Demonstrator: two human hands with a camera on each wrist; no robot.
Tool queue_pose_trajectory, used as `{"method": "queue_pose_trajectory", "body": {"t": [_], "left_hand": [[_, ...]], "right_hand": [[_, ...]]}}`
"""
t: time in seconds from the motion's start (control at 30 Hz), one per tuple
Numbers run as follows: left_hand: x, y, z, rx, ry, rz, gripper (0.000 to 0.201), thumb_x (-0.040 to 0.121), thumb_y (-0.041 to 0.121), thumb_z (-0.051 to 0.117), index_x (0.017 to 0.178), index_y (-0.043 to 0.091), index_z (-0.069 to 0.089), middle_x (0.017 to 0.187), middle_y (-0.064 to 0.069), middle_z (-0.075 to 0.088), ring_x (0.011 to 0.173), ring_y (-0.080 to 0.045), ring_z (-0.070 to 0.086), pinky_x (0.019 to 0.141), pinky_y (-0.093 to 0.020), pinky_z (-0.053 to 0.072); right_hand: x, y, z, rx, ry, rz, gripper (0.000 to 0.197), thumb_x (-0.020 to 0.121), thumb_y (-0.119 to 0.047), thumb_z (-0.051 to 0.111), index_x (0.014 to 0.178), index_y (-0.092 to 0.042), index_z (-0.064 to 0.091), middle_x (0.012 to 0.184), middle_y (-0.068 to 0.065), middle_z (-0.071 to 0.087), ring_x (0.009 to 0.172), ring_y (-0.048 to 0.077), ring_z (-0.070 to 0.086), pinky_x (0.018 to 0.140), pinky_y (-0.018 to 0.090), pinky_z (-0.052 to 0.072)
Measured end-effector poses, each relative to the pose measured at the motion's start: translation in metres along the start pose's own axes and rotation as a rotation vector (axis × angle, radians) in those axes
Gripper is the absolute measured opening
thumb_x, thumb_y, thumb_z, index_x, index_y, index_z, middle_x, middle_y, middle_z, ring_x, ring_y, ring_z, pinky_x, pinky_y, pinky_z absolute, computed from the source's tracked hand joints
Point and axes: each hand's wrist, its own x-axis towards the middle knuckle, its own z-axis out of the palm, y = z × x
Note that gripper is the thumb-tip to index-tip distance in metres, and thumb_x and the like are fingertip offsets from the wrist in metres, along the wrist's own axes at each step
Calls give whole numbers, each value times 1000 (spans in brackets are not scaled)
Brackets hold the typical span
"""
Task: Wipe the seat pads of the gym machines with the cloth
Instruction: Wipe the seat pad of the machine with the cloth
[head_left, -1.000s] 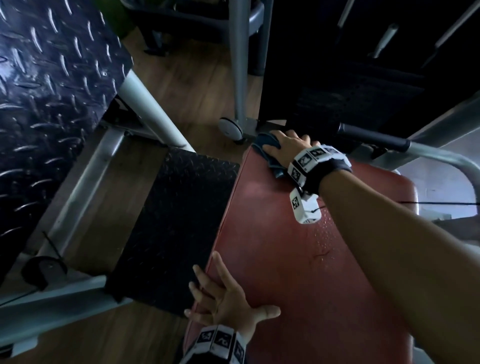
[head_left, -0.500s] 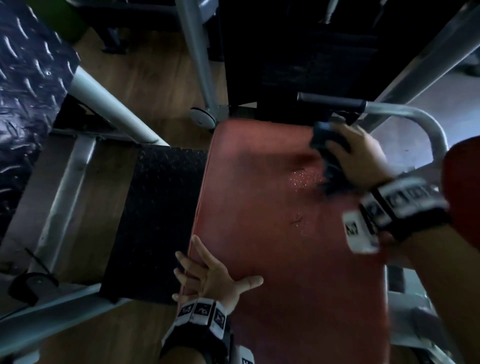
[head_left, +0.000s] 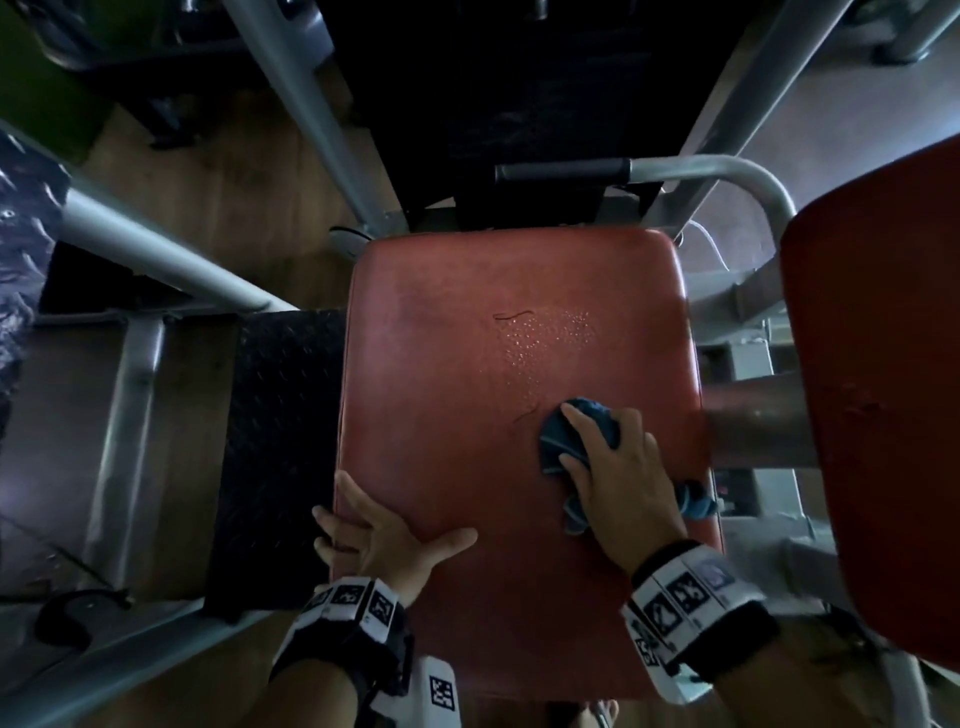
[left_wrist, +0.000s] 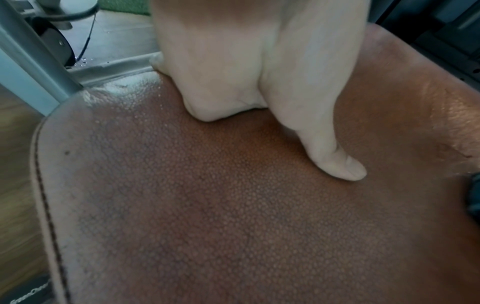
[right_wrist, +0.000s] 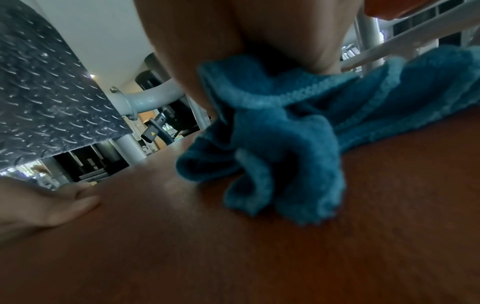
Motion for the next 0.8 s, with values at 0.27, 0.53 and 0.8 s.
{"method": "queue_pose_trajectory", "body": {"t": [0.27, 0.53, 0.8], "left_hand": [[5, -4, 3, 4, 12, 29, 166, 27, 79, 78, 125, 42, -50, 151, -14, -35, 143, -46, -12, 114, -63, 5], [3, -3, 2, 21, 11, 23, 165, 31, 77, 80, 128, 40, -49, 152, -15, -34, 143, -47, -12, 113, -63, 7], [4, -3, 1, 24, 3, 29, 166, 28, 79, 78, 130, 38, -47, 152, -15, -33, 143, -48, -10, 114, -63, 9]], "right_hand": [[-13, 9, 2, -69, -20, -168, 41, 93, -40, 44, 134, -37, 51, 128, 9, 41, 96, 25, 47, 74, 39, 56], [15, -5, -2, -34, -17, -108, 42, 93, -38, 52, 135, -39, 50, 127, 8, 40, 94, 23, 43, 72, 38, 55], [10, -12, 0, -97, -96, -73, 66, 84, -24, 69, 141, -40, 41, 130, 13, 37, 97, 29, 45, 69, 38, 56]]}}
